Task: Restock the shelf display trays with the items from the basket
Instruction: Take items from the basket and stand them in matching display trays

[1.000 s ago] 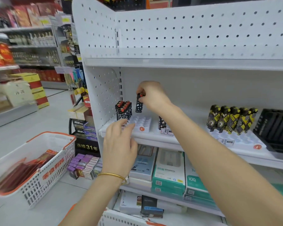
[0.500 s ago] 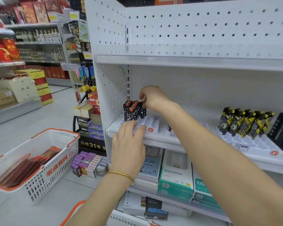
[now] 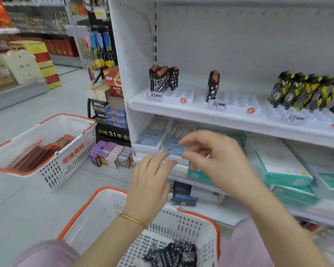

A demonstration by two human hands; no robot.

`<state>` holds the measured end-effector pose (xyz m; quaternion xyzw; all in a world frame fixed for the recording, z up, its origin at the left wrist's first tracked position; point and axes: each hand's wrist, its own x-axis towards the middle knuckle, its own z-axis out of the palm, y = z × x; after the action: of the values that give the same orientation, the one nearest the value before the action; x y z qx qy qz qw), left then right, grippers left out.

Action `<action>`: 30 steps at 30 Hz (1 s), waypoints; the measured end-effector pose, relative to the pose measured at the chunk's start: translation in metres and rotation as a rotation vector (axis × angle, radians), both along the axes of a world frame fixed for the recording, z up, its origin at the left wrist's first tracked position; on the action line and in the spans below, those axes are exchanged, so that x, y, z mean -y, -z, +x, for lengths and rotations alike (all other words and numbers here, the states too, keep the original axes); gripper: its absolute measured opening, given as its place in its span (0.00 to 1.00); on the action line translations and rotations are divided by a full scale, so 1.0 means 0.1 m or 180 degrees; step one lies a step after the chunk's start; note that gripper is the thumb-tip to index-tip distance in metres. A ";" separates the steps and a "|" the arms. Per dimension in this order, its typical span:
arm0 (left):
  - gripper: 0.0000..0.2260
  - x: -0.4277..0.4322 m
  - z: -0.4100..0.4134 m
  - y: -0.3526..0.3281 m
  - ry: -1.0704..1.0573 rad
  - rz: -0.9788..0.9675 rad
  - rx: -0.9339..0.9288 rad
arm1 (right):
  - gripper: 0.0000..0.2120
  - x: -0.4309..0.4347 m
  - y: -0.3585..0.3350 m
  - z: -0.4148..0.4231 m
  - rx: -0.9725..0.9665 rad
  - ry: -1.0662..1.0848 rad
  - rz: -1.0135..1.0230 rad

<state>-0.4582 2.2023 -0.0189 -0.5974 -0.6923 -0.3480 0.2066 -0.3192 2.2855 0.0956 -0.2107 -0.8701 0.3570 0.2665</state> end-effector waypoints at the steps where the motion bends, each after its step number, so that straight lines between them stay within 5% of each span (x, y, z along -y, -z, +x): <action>1: 0.20 0.05 0.00 0.22 0.0037 -0.0249 0.0089 | 0.11 0.03 0.28 0.04 0.0213 -0.0001 -0.0210; 10: 0.20 0.69 -0.04 2.23 -0.0498 -0.3061 0.1557 | 0.07 -0.01 2.63 0.26 0.2384 0.0088 -0.0844; 16: 0.28 1.05 -0.24 3.04 -0.1241 -0.4510 0.1569 | 0.10 0.07 3.09 0.25 0.2546 -0.0026 -0.1240; 19: 0.36 1.24 -0.26 3.33 -0.1074 -0.5091 0.1060 | 0.10 0.19 3.31 0.21 0.2588 -0.0179 -0.1504; 24: 0.45 1.17 -0.25 3.59 0.0402 -0.5398 -0.0202 | 0.11 0.30 3.54 0.06 0.2605 -0.0202 -0.1751; 30: 0.40 1.15 -0.33 3.80 0.0498 -0.5539 -0.0839 | 0.09 0.34 3.65 -0.02 0.2642 -0.0143 -0.1860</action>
<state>-0.4913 2.0877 -0.3989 -0.6239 -0.6394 0.3610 -0.2677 -0.3216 2.2520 -0.2694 -0.3818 -0.7708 0.4774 -0.1795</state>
